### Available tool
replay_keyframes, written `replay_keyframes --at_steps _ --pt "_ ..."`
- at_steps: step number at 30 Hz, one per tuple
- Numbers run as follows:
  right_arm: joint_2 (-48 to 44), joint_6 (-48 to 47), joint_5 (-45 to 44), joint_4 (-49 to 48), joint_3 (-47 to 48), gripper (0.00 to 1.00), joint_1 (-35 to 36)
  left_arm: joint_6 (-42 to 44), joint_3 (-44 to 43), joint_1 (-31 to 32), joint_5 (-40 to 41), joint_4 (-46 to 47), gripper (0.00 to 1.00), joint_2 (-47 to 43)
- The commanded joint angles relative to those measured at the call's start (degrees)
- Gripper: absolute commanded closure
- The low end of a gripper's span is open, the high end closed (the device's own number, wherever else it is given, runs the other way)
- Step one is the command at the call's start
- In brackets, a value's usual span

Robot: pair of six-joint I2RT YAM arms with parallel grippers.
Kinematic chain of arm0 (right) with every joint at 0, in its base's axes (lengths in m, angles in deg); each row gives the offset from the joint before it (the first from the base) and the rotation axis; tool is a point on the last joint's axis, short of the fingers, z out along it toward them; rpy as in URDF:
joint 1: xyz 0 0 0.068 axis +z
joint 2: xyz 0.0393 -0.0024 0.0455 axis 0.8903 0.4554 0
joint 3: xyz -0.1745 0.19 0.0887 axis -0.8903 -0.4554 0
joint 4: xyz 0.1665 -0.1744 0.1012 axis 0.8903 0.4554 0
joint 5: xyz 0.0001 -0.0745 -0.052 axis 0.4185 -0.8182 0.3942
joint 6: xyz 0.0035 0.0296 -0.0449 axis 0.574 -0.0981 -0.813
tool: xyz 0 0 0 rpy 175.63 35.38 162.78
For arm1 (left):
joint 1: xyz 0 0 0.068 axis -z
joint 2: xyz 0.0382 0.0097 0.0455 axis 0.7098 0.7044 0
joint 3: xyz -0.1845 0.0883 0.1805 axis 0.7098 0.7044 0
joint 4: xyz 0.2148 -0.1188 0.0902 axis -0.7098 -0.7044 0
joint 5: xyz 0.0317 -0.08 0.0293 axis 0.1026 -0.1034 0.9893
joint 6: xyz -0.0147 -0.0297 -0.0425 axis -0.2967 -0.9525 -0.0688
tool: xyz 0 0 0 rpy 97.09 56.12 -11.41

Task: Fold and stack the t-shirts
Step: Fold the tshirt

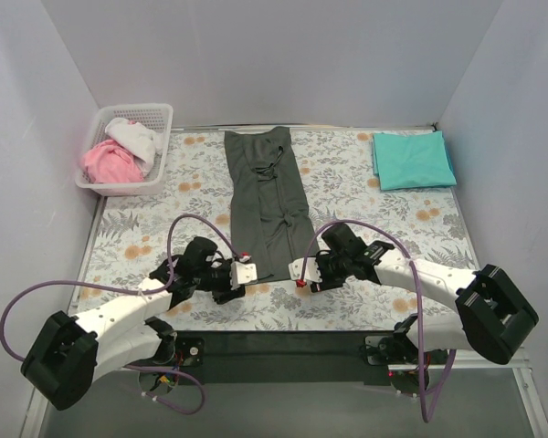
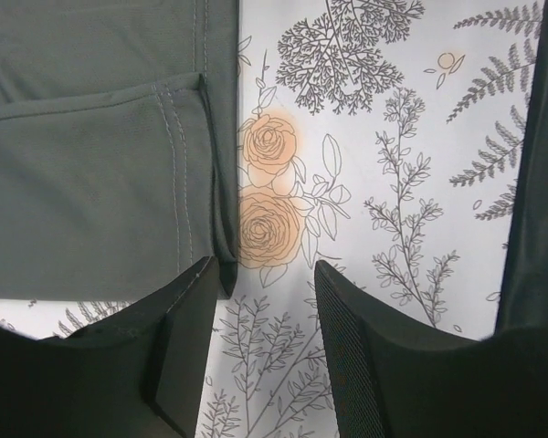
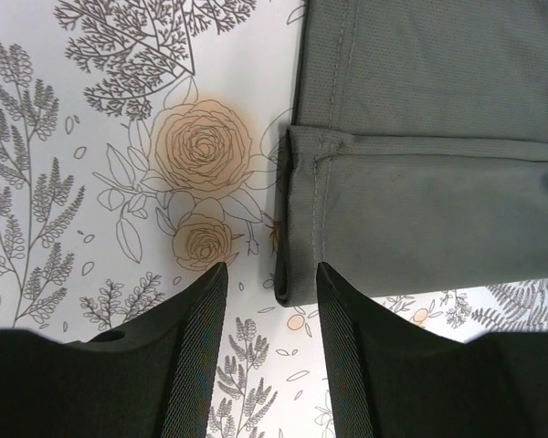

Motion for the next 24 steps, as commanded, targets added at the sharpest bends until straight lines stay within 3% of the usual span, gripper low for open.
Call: replay_keyframes --at_steps 1,6,13,15,18,19,22,24 --pt "-0.5 -2.4 -1.3 -4.6 -0.9 0.57 0.4 3.0 1.1 1.5 3.6 6.6 0.57 0.5" --pt "1.1 -4.3 -1.5 -4.9 -1.5 0.58 0.4 3.4 0.9 1.9 6.1 10.5 0.57 4.6" --pt "3.5 -5.2 -0.6 -4.8 -3.3 0.70 0.6 5.8 1.1 2.3 6.2 12.1 0.63 10.1" --pt "4.5 -5.3 -0.5 -4.8 -3.3 0.74 0.6 6.8 0.9 2.5 5.8 10.8 0.69 11.1" --pt "6.1 -3.9 -0.6 -4.4 -2.5 0.88 1.1 8.3 0.8 3.1 5.4 8.3 0.77 11.1" --pt "6.4 -2.7 -0.5 -4.1 -2.0 0.97 1.6 9.0 0.6 3.2 5.4 6.5 0.85 10.8" --pt "4.9 -0.6 -0.2 -2.2 -1.0 0.99 3.1 10.6 -0.9 3.3 2.7 0.3 0.97 9.2" --pt "3.6 1.5 0.4 0.3 -0.7 0.99 4.6 10.7 -2.1 3.3 1.5 -4.4 1.00 8.2"
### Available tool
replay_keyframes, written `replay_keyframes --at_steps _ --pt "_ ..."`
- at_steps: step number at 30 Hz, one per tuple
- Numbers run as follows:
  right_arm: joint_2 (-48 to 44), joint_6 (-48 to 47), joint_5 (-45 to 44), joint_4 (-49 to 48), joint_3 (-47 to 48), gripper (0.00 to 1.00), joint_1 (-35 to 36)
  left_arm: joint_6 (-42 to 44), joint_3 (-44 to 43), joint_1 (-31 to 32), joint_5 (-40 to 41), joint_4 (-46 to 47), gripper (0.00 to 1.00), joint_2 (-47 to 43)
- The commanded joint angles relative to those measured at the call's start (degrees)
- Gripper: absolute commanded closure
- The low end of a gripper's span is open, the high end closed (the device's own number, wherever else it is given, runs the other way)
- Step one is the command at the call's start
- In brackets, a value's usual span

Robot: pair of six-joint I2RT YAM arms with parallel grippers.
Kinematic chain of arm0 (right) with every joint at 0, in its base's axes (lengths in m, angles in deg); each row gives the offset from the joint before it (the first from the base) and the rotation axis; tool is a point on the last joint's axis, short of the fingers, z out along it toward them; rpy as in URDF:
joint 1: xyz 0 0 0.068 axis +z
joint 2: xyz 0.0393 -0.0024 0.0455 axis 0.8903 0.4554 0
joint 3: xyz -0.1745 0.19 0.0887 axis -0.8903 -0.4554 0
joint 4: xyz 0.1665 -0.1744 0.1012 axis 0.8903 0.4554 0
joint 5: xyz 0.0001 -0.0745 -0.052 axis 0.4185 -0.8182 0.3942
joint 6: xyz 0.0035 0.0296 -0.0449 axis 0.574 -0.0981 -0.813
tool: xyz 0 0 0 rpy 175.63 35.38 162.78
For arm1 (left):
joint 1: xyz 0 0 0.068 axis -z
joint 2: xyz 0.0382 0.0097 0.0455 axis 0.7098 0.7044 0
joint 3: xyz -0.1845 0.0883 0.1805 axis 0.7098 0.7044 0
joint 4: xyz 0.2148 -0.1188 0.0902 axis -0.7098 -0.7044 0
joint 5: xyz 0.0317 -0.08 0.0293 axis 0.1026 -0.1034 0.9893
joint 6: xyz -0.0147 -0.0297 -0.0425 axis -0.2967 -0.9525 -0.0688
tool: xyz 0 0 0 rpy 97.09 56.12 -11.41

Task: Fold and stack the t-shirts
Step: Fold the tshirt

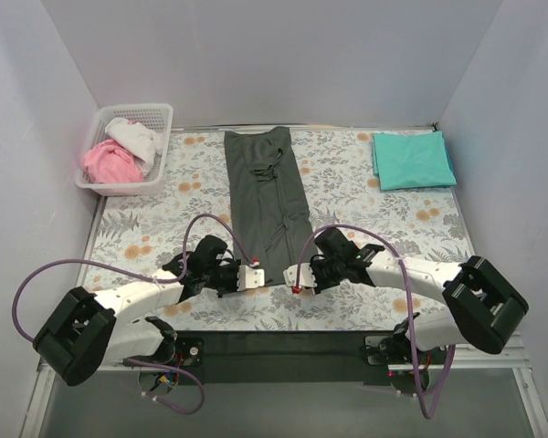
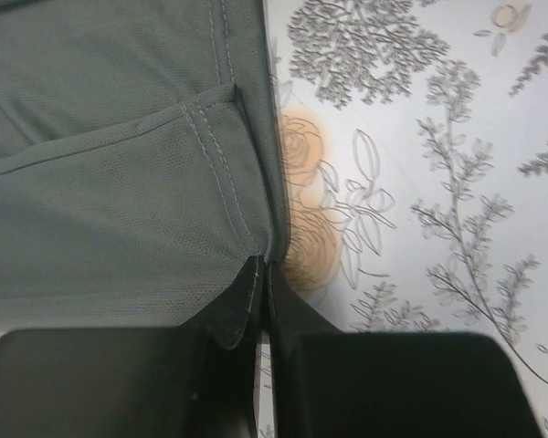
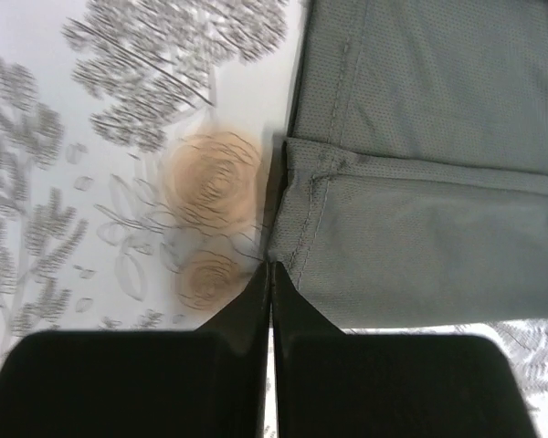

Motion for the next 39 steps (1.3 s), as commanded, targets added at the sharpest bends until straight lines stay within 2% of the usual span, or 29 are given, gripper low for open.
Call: replay_keyframes --at_steps 1,4,8,14,17,20,23,39 --pt "-2.3 4.5 2.1 6.9 0.7 0.99 2.7 2.2 -1.5 0.4 -3.6 -12.9 1.00 -2.7" --pt "-5.8 7.9 3.1 9.9 1.0 0.99 4.7 2.0 -2.6 0.4 -6.0 -17.6 1.00 -4.6" --pt "-8.1 11.9 2.1 12.0 2.8 0.99 5.1 -2.1 -2.9 0.3 -7.3 -18.4 1.00 -10.9" --pt "-7.5 10.5 0.1 12.3 6.4 0.99 4.2 -5.3 -5.2 -0.5 -5.8 -19.8 1.00 -12.8" --pt "-6.2 8.9 -0.6 12.0 9.6 0.99 2.5 -5.2 -7.1 -3.9 -5.6 -18.1 1.00 -12.0" --pt "-5.1 6.8 -2.6 10.7 12.3 0.99 1.4 -5.1 -10.6 -11.2 -7.3 -16.2 1.00 -8.2" --pt "-3.6 4.9 -3.7 8.6 14.0 0.99 0.3 -5.8 -14.2 -15.7 -8.6 -13.5 1.00 -3.4" --pt "20.0 -3.9 0.1 2.6 34.4 0.99 -12.3 -2.9 -23.3 -23.3 -7.3 6.3 1.00 15.9"
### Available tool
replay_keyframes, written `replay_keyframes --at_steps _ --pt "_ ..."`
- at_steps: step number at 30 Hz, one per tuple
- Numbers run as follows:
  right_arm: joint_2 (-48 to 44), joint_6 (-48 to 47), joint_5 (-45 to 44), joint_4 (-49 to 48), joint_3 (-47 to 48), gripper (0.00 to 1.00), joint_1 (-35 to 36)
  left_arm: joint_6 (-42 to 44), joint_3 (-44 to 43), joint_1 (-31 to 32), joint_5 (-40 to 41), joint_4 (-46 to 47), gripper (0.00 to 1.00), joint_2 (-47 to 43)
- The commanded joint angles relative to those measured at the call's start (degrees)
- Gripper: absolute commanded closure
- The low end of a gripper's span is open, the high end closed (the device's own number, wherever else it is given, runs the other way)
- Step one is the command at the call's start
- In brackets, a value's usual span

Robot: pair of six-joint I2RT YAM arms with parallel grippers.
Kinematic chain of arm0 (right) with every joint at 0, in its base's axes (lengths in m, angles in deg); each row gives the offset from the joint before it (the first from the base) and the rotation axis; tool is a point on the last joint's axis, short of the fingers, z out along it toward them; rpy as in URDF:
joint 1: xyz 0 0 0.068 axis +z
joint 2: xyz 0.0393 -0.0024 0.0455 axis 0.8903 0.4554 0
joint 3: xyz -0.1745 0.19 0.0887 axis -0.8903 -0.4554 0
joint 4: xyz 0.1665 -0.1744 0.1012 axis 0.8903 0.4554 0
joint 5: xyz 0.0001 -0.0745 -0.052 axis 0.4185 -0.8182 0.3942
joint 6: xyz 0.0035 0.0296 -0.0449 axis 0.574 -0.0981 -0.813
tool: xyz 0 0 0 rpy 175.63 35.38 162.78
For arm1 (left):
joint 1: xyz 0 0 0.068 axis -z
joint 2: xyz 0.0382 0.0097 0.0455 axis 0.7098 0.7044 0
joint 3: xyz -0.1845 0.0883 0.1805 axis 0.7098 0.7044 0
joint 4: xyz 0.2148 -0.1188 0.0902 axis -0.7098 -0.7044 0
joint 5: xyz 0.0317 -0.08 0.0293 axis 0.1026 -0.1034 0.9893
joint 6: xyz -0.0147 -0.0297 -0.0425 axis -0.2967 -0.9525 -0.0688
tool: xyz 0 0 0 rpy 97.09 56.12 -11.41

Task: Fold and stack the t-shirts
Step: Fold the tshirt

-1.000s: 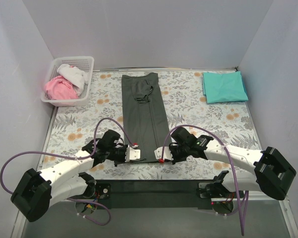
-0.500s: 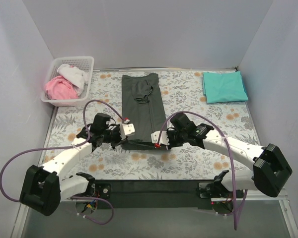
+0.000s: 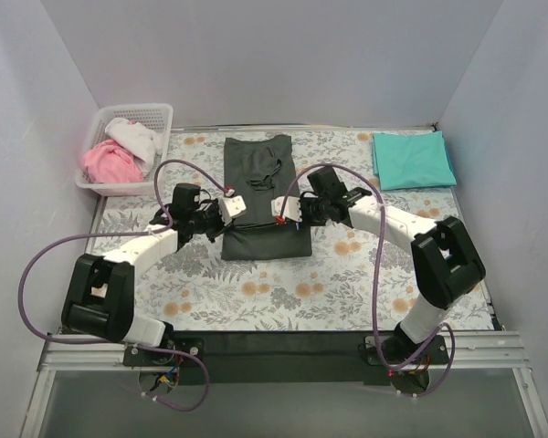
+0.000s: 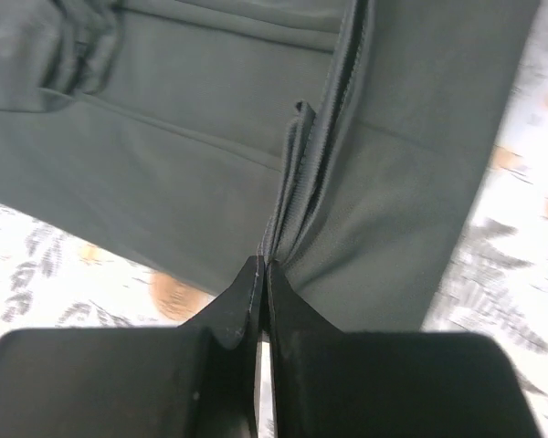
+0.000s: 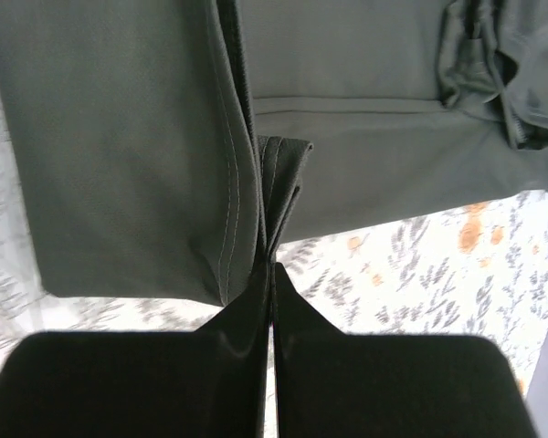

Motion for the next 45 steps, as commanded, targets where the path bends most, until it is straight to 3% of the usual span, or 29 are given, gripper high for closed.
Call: replay_keyframes --at_steps 1,14,24,25,27,28,29,31,32,33,38,42,45 --pt "3.6 -2.8 2.0 -2.2 6.0 0.99 -1.4 1.1 -4.7 -1.4 -0.4 6.6 1.00 3.4" --pt "17.3 -4.1 3.6 -2.3 20.4 0.99 -5.0 0.1 -16.2 -4.5 -0.6 12.2 1.00 19.4" --pt "24.2 -3.7 2.6 -3.2 25.4 0.99 -6.5 0.2 -20.1 -5.8 0.5 12.6 1.00 25.3" --pt "24.5 -2.7 2.3 -3.5 26.3 0.97 -6.5 -0.2 -20.2 -5.8 1.5 12.7 0.91 25.9" --pt "24.8 -1.8 1.1 -3.8 27.2 0.85 -6.5 -1.2 -20.7 -5.9 2.5 13.0 0.83 26.3" --pt "24.6 -1.3 0.9 -4.2 27.4 0.63 -6.5 -1.6 -21.1 -5.9 3.2 13.0 0.75 26.1" --pt "24.2 -0.2 0.7 -4.4 27.3 0.52 -6.5 -2.0 -21.2 -6.0 3.5 13.1 0.73 25.8" --pt "22.5 0.8 -0.2 -5.7 27.2 0.44 -6.6 -2.8 -22.0 -6.4 3.7 12.8 0.68 25.3" --pt "21.9 1.5 -0.2 -6.0 27.1 0.44 -6.8 -3.7 -22.4 -6.6 3.9 12.6 0.58 24.7" --pt "20.5 2.4 -0.2 -6.0 27.2 0.44 -6.9 -4.2 -23.1 -6.7 4.0 12.2 0.57 24.0" --pt "16.7 7.9 0.7 -5.6 26.8 0.49 -7.6 -7.8 -22.8 -7.1 0.3 9.0 0.56 17.2" --pt "16.4 13.6 4.4 -3.2 28.4 0.54 -7.9 -7.2 -15.6 -6.5 -5.9 7.4 0.55 9.0" --pt "18.7 19.1 10.1 -0.4 30.8 0.62 -8.2 -1.7 -9.8 -3.9 -7.7 2.3 0.55 5.2"
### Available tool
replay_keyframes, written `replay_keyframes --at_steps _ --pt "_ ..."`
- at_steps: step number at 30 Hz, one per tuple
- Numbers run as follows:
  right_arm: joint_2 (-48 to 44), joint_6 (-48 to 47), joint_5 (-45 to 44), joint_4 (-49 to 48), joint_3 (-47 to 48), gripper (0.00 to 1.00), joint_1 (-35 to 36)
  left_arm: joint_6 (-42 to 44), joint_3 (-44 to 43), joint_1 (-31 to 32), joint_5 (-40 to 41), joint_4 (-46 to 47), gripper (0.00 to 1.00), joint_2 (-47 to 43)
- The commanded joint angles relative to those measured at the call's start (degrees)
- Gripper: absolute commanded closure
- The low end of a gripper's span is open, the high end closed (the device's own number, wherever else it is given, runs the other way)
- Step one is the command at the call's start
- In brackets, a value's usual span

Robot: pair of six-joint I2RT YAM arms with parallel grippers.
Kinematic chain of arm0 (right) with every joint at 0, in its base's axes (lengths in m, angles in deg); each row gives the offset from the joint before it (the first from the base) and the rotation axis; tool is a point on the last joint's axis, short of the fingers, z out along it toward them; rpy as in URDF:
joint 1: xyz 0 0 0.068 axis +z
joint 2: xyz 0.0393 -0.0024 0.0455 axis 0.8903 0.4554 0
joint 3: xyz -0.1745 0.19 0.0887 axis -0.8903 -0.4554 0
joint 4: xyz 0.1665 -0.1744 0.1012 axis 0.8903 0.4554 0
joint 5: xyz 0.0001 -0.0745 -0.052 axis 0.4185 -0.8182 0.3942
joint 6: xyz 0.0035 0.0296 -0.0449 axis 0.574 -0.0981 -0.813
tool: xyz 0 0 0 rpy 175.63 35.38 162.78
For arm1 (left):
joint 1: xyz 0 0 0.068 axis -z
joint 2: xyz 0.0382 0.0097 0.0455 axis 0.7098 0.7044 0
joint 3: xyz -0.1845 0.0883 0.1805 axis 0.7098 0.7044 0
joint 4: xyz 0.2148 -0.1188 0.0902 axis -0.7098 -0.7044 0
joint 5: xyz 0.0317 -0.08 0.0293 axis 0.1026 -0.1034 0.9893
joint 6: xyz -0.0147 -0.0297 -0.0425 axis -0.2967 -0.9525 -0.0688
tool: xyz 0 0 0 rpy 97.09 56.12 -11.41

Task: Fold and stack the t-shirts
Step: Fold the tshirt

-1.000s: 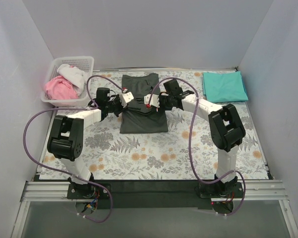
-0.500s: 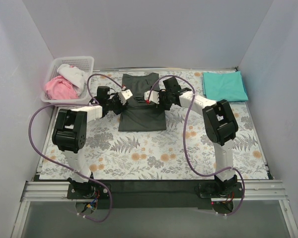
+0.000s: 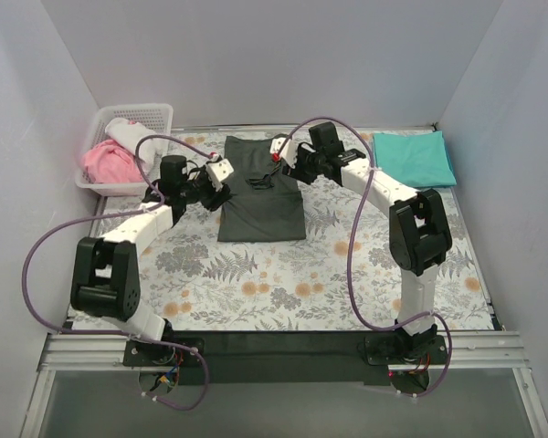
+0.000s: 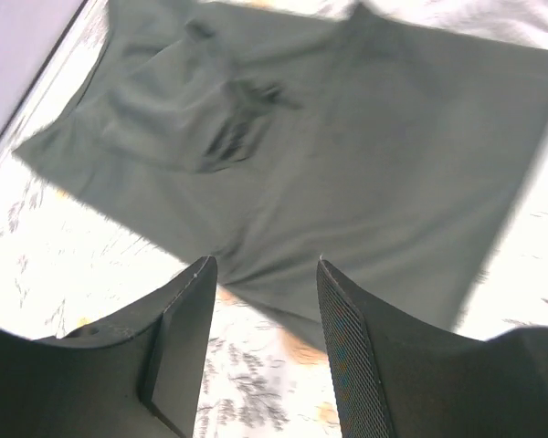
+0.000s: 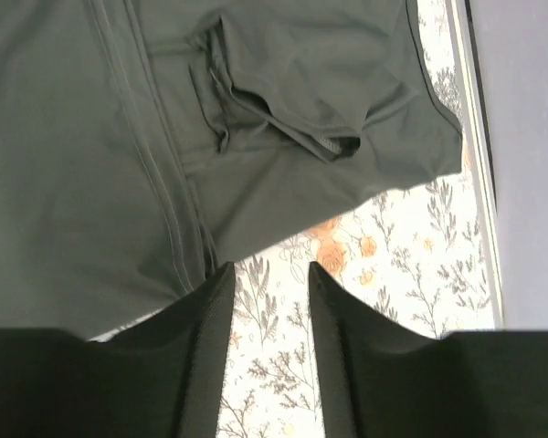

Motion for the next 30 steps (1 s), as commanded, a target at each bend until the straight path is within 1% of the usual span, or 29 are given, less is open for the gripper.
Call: replay_keyframes --at_steps 1,2,4,5,6,9,10,14,18,24,27,28,30 --pt "0.9 8.6 8.5 3.4 4.3 0.65 -0.5 6.3 5.7 3.6 -4.3 -5.9 0.55 -6.9" --pt "1.8 11.1 10.1 4.2 5.3 0.66 -0.5 7.7 9.4 6.2 -3.6 -6.2 0.55 -8.2" --pt "4.8 13.7 14.7 6.4 8.6 0.68 -0.5 10.5 13.1 9.2 -0.8 -5.9 0.55 -11.1" --pt "5.8 15.7 16.1 7.0 9.7 0.68 -0.5 11.6 16.0 11.8 0.3 -5.2 0.55 -11.8" --pt "7.4 16.6 18.8 7.4 10.5 0.69 -0.5 11.6 17.3 12.9 1.2 -3.3 0.55 -12.2" --pt "10.7 19.4 23.5 8.2 13.1 0.71 -0.5 10.7 19.4 15.8 3.4 -1.0 0.55 -12.3" --pt "11.6 20.1 24.4 8.2 13.4 0.71 -0.5 10.5 19.7 16.3 4.1 1.1 0.55 -11.9" --pt "15.5 21.7 26.9 8.2 14.1 0.74 -0.5 10.3 20.5 19.4 7.9 5.2 0.55 -9.6" --pt "18.5 22.2 27.7 8.2 13.7 0.75 -0.5 12.7 21.3 20.5 9.4 9.8 0.55 -6.9" --pt "19.8 21.6 27.4 8.1 12.4 0.75 -0.5 15.7 20.7 21.2 9.3 10.6 0.60 -3.0" --pt "19.4 21.1 27.4 8.1 11.0 0.76 -0.5 16.4 20.6 21.2 9.9 10.9 0.67 -0.8" --pt "19.4 20.9 27.4 8.1 10.3 0.76 -0.5 16.4 20.7 21.2 10.4 10.9 0.71 -0.3" --pt "18.8 20.2 27.2 8.1 9.2 0.76 -0.4 16.7 20.8 21.2 10.9 10.9 0.73 0.6"
